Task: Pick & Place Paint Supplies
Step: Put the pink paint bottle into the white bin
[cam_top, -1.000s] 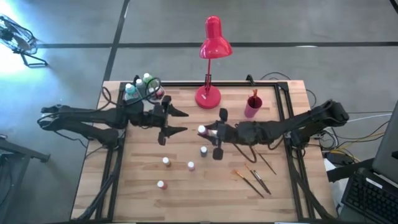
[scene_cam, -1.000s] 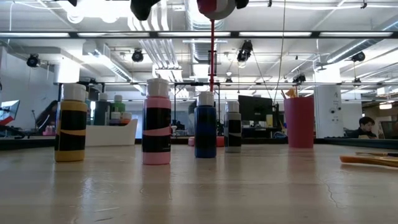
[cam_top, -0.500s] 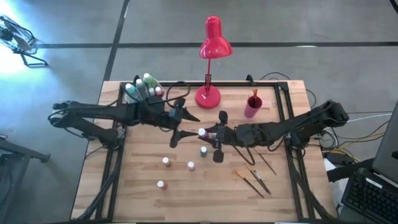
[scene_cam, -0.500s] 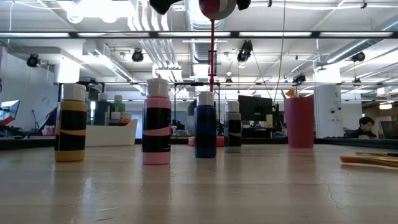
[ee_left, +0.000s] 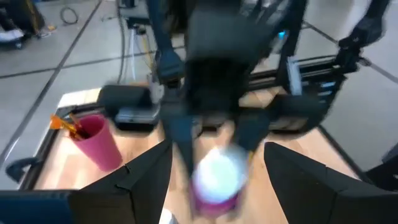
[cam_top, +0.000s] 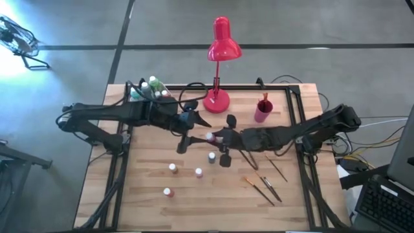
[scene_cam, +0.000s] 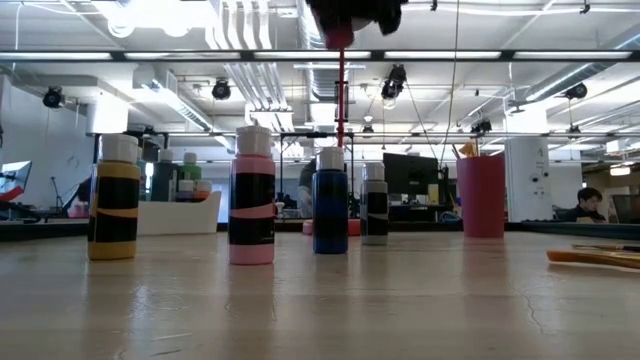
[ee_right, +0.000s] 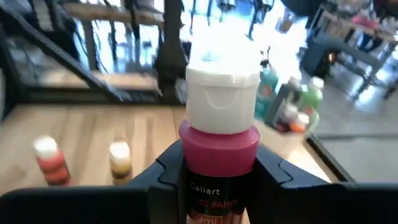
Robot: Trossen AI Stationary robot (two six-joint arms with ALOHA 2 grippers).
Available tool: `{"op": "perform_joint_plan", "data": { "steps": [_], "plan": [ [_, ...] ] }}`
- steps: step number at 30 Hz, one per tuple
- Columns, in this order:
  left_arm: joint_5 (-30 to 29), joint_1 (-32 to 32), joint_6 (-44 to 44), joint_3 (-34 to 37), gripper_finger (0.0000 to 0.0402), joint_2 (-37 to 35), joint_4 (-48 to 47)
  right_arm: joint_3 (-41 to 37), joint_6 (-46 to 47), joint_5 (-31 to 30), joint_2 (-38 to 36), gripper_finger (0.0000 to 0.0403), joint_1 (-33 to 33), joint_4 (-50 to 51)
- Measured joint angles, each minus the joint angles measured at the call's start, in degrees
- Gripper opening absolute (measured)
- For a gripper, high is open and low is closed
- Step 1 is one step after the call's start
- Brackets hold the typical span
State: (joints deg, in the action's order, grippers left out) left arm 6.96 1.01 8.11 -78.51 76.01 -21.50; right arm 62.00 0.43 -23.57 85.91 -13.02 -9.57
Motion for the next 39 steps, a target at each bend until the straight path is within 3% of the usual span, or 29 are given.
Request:
{"op": "perform_joint_plan", "data": {
  "steps": [11, 34, 39],
  "plan": [
    [0.27, 0.22, -0.19, -1.10, 0.0259, 0.84, -5.05, 0.02, 0.01, -0.16, -0.15, 0.0095, -0.08, 0.21],
    [0.20, 0.22, 0.71, -1.08, 0.0259, 4.30, -1.60, 0.02, -0.18, 0.06, -0.24, 0.0095, -0.21, 0.12],
    [0.24, 0.22, 0.79, -1.08, 0.0242, 4.09, -1.48, 0.02, -0.19, 0.06, -0.24, 0.0095, -0.19, 0.16]
  ]
}}
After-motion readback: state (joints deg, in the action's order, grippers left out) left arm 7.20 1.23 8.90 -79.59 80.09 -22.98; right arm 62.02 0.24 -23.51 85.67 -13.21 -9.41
